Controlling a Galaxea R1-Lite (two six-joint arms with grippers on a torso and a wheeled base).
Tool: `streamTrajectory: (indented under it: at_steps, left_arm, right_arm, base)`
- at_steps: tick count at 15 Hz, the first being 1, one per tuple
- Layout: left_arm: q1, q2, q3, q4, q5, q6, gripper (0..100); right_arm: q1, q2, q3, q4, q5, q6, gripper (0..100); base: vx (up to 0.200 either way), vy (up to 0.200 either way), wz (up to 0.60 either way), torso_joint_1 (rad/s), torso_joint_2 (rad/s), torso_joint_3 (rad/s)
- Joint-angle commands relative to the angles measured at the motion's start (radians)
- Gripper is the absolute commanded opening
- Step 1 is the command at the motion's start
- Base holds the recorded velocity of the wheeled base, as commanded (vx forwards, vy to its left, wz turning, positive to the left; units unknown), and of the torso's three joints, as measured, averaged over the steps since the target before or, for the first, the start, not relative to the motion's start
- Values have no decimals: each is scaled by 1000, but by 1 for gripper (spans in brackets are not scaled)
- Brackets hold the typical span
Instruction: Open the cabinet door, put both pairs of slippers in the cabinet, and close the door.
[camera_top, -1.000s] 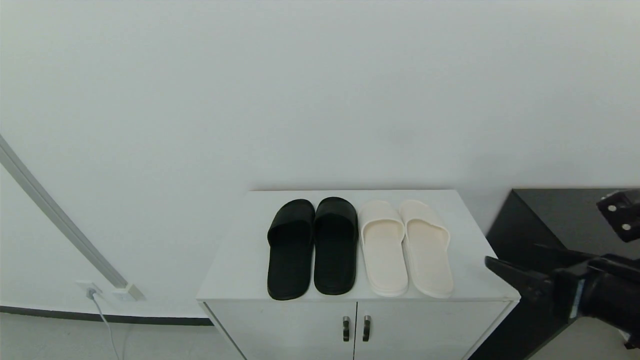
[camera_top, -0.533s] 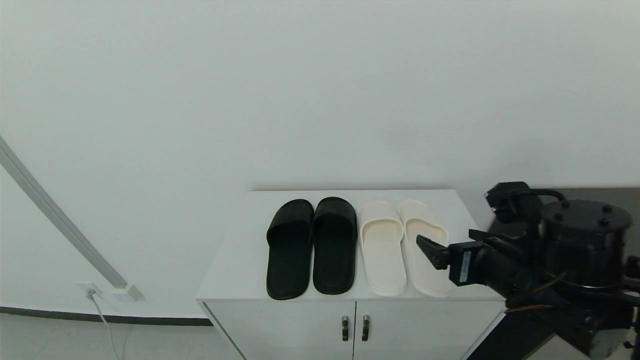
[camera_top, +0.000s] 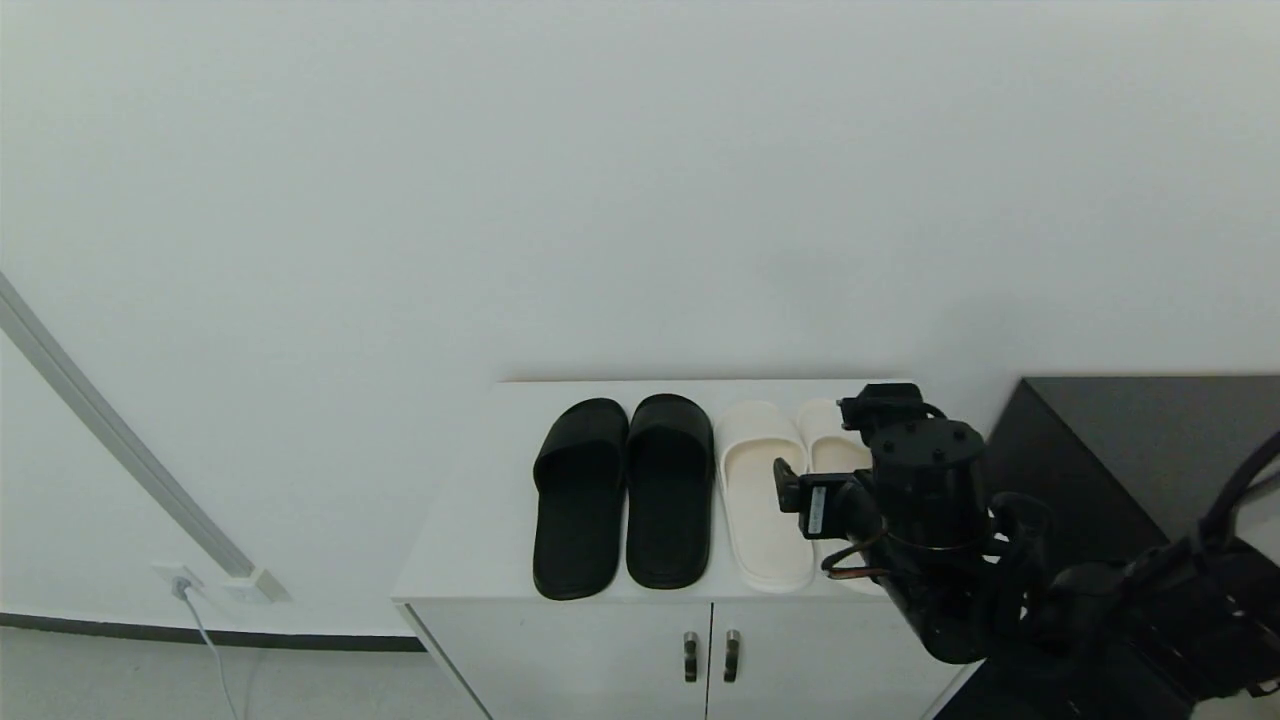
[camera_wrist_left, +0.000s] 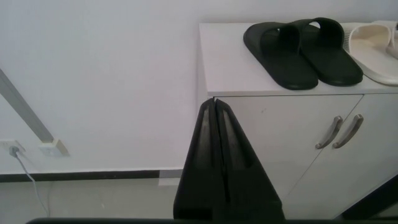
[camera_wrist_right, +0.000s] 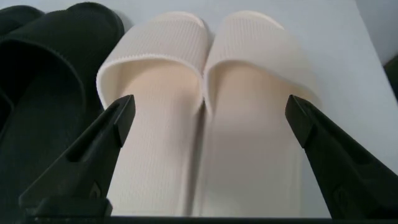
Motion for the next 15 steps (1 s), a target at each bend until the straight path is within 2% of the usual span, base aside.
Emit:
streamTrajectory:
  at_steps: [1,8,14,15]
  left_arm:
    - [0,0,0,0,0,0,0]
    - [0,0,0,0,0,0,0]
    - [0,0,0,0,0,-2,0]
    - [0,2,0,0,0,-2,0]
  right_arm:
    - [-5,89,-60,-1,-14,-1,100]
    - [-75,226,-212,-1,-5,-22,100]
    - [-94,286,-324,-1,-2,-64,100]
    - [-94,287,-324,-1,-2,-65,0]
  base:
    - [0,0,0,0,0,0]
    - [0,0,0,0,0,0]
    - [0,0,0,0,0,0]
    - [0,0,0,0,0,0]
